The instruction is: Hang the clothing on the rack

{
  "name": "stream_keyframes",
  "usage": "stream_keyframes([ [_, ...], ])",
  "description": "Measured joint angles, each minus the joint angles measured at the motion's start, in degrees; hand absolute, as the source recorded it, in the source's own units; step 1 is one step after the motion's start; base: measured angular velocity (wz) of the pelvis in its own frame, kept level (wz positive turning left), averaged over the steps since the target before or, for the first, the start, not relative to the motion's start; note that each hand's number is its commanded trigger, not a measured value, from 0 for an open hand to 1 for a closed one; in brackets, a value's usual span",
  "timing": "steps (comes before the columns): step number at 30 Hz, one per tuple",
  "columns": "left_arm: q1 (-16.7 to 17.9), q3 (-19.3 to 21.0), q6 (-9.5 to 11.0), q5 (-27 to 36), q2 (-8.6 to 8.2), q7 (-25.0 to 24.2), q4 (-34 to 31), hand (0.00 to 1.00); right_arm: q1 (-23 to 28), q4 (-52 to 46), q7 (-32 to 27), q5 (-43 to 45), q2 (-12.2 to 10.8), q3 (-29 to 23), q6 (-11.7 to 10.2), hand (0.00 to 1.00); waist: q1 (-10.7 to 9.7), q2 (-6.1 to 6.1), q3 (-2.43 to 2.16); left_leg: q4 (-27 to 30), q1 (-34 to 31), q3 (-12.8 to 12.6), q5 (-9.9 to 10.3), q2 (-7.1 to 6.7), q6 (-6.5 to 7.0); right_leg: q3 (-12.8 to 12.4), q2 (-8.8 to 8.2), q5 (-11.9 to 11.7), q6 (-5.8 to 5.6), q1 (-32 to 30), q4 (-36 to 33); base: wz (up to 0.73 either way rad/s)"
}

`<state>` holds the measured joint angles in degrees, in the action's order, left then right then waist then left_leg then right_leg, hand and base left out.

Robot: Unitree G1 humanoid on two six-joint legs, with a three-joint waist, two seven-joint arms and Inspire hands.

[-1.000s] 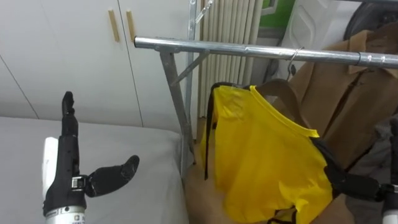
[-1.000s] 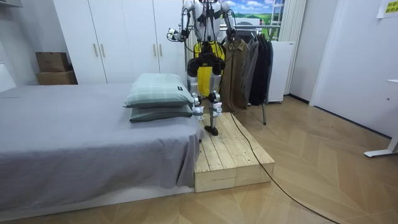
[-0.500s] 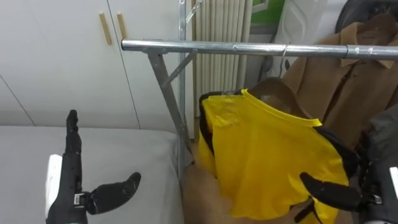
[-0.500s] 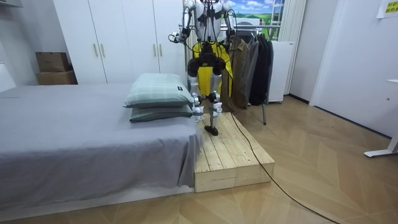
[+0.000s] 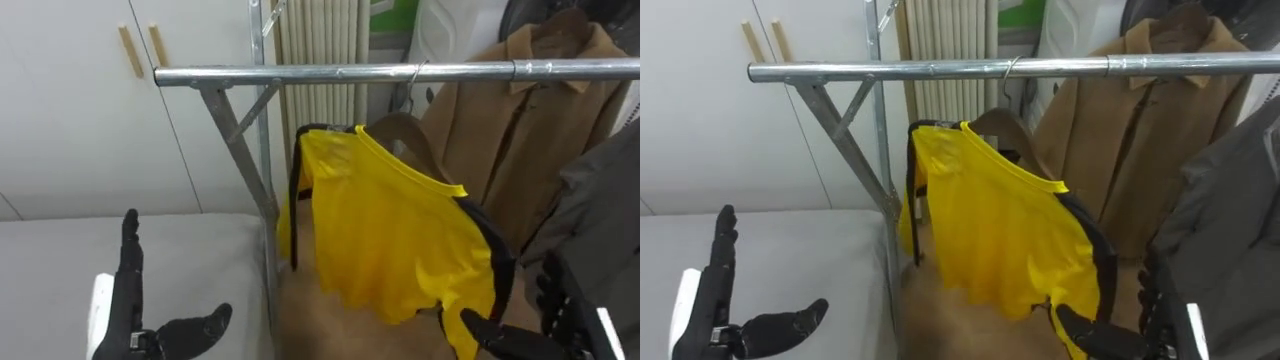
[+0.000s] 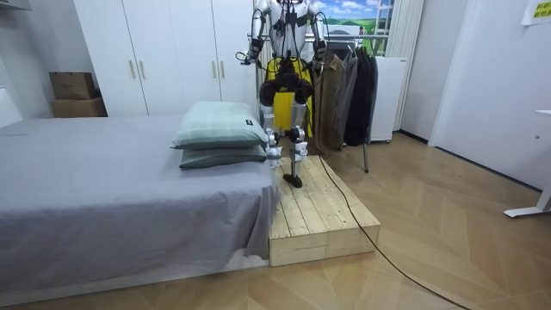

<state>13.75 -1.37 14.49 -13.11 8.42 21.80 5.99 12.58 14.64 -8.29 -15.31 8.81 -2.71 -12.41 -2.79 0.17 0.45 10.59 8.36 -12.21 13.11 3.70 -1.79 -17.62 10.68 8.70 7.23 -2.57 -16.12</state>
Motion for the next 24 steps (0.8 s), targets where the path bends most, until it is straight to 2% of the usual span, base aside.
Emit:
stream_keyframes([
  [3, 0.09, -0.11, -0.02, 0.07, 0.00, 0.14, 2.62, 0.00, 0.37, 3.08, 0.43, -0.13, -0.40, 0.51, 0.23, 0.00, -0.08, 0.23, -0.05, 0.01, -0.12, 1.56, -0.03, -0.11, -0.03, -0.18, 0.00, 0.00, 0.00, -0.01, 0.41, -0.02],
  [15, 0.08, -3.28, 0.01, -0.03, 0.00, 0.51, 2.62, 0.00, 0.29, 3.12, 0.77, -1.38, -0.58, 1.60, 0.58, 0.00, -0.05, 0.15, -0.03, 0.14, -0.05, 1.46, -0.04, -0.05, -0.03, 0.04, 0.02, 0.00, 0.00, -0.19, 0.41, 0.00],
  [20, 0.06, -3.26, 0.45, -0.05, 0.00, 0.51, 2.56, 0.00, 0.33, 5.68, 0.75, -3.45, -1.69, 1.61, 0.22, 0.00, 0.02, 0.00, 0.02, -0.19, 0.50, 1.56, -0.03, 0.12, -0.03, 0.54, 0.13, -0.01, 0.02, 0.16, 0.48, 0.03],
  [24, 0.10, -3.30, 0.95, 0.02, 0.02, 0.22, 1.80, 0.00, 0.83, 8.38, 0.95, -4.32, -2.16, 3.52, 0.23, 0.00, 0.10, 0.02, 0.01, -1.21, 0.50, 3.03, -0.03, 0.27, -0.03, 1.24, 0.31, -0.01, 0.04, -0.58, 0.53, 0.07],
])
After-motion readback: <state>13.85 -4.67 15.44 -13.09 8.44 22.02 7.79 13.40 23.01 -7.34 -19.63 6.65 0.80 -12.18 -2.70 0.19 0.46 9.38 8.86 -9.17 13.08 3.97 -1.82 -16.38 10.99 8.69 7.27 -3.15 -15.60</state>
